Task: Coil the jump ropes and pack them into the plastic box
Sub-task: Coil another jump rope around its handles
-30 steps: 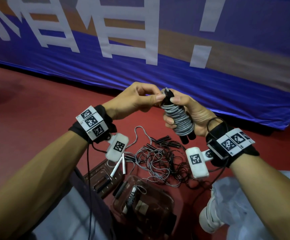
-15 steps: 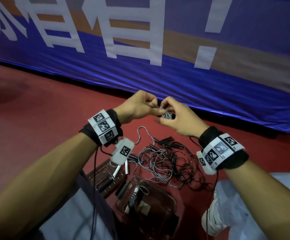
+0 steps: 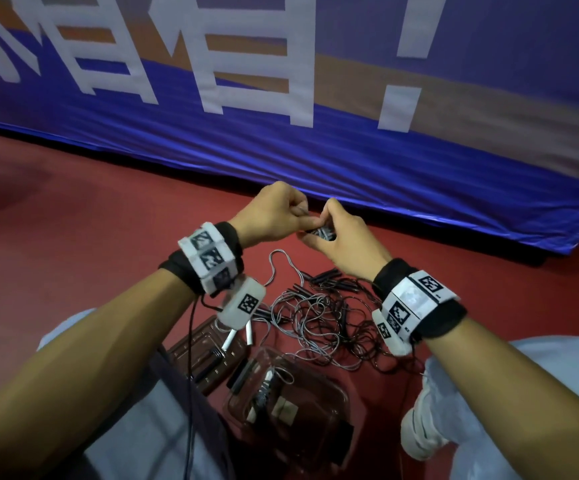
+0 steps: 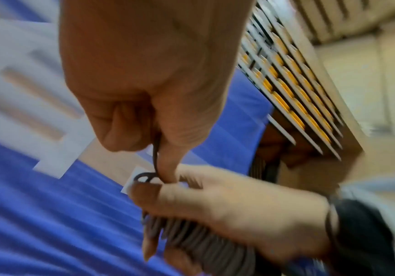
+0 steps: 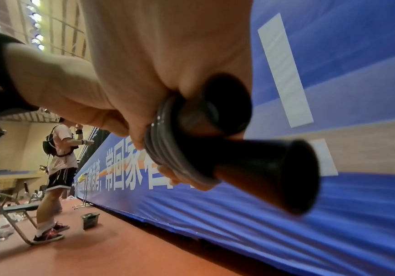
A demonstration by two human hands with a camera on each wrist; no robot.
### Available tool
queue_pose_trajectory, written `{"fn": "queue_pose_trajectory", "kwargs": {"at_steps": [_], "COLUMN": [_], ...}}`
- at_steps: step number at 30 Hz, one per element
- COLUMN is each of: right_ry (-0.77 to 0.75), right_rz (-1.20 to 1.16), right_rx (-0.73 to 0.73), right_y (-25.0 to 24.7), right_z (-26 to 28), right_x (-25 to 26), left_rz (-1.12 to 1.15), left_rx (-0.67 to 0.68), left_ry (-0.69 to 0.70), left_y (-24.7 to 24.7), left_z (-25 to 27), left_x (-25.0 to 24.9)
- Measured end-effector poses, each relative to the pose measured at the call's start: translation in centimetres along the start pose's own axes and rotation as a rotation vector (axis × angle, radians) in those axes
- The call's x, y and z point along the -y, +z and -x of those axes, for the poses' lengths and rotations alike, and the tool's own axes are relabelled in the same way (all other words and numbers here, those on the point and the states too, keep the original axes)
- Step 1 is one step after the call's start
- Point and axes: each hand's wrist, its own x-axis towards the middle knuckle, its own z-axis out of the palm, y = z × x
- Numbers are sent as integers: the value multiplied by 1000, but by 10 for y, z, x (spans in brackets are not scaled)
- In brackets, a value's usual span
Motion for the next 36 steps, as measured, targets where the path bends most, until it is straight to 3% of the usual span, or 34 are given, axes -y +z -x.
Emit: {"fn": "queue_pose_trajectory", "kwargs": {"at_steps": [4,6,10,13,15,18,21,26,29,32,36], "right_ry": [99,129,268,291,282,272,312,318,350,447,640], "right_rz": [18,-30,-288,-240,-226,-258,-247,-166,-133,-38,-200], "right_rx": [-23,-47,160,294,289,278,369,511,522,554,322], "right_y": [16,21,31,47,59,73,100,176,219,243,295], "right_z": [-4,-3,3,13,18,23,35,76,95,116,142], "right_x": [-9,-9,-14,-23,-28,-29,-40,-81,-110,-135,-184], "left_rz": [-224,-260,-144,57,95,40,-67,-345,-348,-231,-210], "left_rx": [-210,-239,-36,137,136,66,117,459,615,631,586], "left_ry": [-11,-20,-192,-320,-326,-340,-346,-346,-335,-403,-411], "left_y": [27,30,16,11,18,34,44,95,128,150,178], "left_z": [0,0,-5,-2,2,13,24,62,84,104,126], "left_x": [-6,-4,9,23,27,36,50,82,108,134,160]}}
